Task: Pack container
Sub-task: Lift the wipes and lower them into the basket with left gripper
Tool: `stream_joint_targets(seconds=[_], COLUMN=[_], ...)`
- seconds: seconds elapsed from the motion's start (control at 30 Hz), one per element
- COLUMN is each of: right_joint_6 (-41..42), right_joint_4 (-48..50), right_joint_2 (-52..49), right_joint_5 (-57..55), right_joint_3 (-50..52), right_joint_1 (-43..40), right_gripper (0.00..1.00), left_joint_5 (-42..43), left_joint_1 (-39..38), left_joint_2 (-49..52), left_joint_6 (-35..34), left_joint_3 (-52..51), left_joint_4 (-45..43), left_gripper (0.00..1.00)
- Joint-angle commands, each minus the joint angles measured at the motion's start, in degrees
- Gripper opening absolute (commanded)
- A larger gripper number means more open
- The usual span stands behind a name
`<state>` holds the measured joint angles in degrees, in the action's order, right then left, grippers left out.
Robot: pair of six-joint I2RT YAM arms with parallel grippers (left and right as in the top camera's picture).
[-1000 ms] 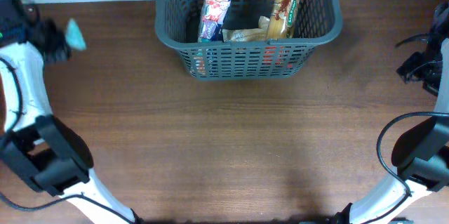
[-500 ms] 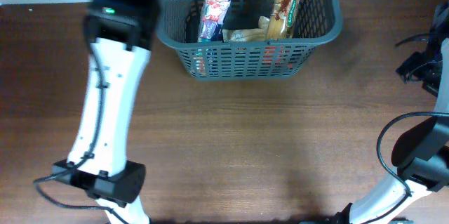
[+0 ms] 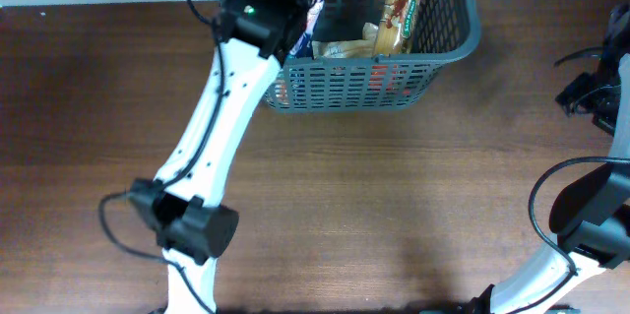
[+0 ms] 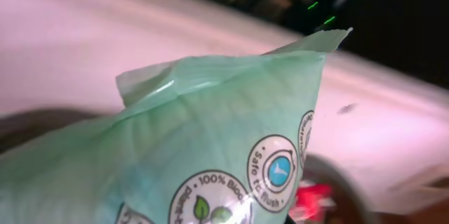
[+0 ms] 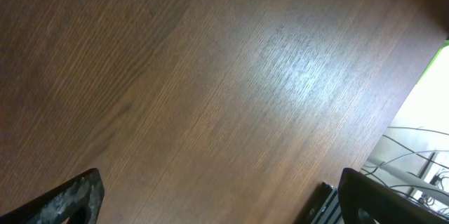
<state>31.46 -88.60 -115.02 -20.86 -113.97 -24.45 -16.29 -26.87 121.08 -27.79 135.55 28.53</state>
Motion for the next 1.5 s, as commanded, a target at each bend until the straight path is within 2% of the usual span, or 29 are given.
stream_joint_targets(seconds=[0.0,0.3,0.8,0.83,0.9,0.93,0.97,1.0,1.2,1.47], right_joint_6=[0.55,0.55,0.55,0.55,0.55,0.55,0.55,0.55,0.55,0.55], right_joint_4=[-0.04,-0.04,-0.04,-0.04,-0.04,-0.04,-0.04,-0.04,-0.04,-0.04], right_joint_2=[0.42,0.42,0.42,0.42,0.42,0.42,0.42,0.42,0.42,0.42], right_joint_5=[-0.11,-0.11,-0.11,-0.11,-0.11,-0.11,-0.11,-0.11,-0.11,-0.11], right_joint_3=[0.31,0.31,0.31,0.31,0.31,0.31,0.31,0.31,0.31,0.31], right_joint_1=[-0.33,-0.33,-0.33,-0.33,-0.33,-0.33,-0.33,-0.33,-0.33,-0.33], right_gripper=[0.99,0.99,0.99,0.99,0.99,0.99,0.99,0.99,0.99,0.99], left_joint_5=[-4.48,-4.55,-4.52,-4.52,-4.52,-4.52,-4.52,-4.52,-4.52,-4.55], left_joint_1=[0.2,0.13,1.55,1.55,1.6,1.66,1.7,1.77,1.92,3.58], left_joint_2=[4.02,9.2,10.29,10.29,10.29,10.29,10.29,10.29,10.29,8.87], left_joint_6=[1.77,1.75,1.77,1.75,1.77,1.77,1.77,1.77,1.77,1.79], left_joint_3=[-0.02,-0.02,-0.13,-0.13,-0.13,-0.13,-0.13,-0.13,-0.13,2.56], left_joint_4=[1.44,7.8,15.72,15.85,15.8,15.78,15.82,15.89,15.89,16.15], left_gripper=[0.02,0.02,0.02,0.04,0.18,0.27,0.47,0.52,0.7,0.78])
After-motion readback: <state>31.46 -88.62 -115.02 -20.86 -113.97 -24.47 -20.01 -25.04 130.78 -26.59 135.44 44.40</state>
